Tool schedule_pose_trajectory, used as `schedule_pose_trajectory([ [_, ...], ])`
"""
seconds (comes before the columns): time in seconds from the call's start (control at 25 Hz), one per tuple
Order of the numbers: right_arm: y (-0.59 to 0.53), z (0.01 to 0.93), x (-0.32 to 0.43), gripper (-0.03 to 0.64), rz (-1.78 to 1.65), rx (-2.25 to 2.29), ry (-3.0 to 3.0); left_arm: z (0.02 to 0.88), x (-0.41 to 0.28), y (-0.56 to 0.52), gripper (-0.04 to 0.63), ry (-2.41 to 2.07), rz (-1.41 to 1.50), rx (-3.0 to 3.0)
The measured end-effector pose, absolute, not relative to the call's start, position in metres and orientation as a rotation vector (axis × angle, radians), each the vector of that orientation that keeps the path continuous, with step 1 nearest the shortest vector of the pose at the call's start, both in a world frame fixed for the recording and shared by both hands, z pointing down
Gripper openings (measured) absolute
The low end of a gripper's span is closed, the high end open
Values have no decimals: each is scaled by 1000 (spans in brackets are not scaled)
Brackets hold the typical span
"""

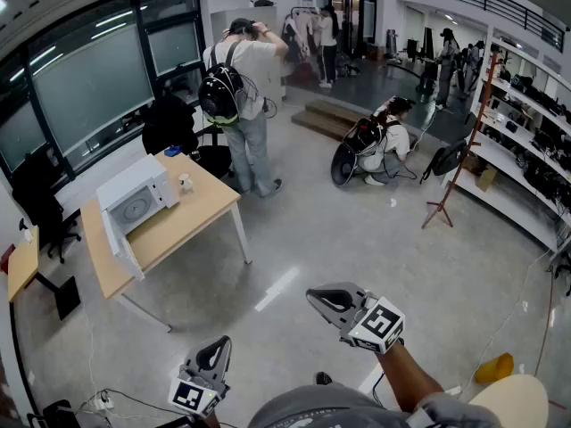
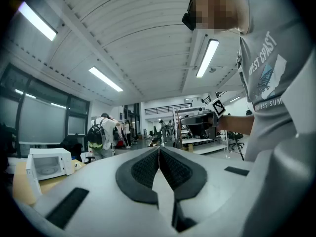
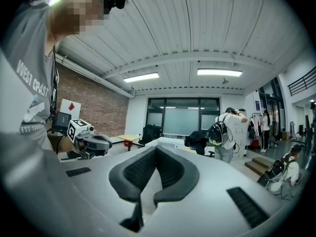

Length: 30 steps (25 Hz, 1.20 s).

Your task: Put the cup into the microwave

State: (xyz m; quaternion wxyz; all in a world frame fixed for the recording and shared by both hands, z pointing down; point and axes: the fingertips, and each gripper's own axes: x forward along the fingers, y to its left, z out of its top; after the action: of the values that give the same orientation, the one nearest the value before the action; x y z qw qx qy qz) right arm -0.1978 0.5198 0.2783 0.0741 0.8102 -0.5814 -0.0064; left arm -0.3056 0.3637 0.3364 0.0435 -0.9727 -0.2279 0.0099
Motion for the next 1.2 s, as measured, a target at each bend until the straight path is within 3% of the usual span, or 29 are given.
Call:
schedule_pose_trajectory([
  [1.2, 516, 277, -234, 18, 31, 2490, -1790, 337, -347, 363, 21, -721, 49, -2981],
])
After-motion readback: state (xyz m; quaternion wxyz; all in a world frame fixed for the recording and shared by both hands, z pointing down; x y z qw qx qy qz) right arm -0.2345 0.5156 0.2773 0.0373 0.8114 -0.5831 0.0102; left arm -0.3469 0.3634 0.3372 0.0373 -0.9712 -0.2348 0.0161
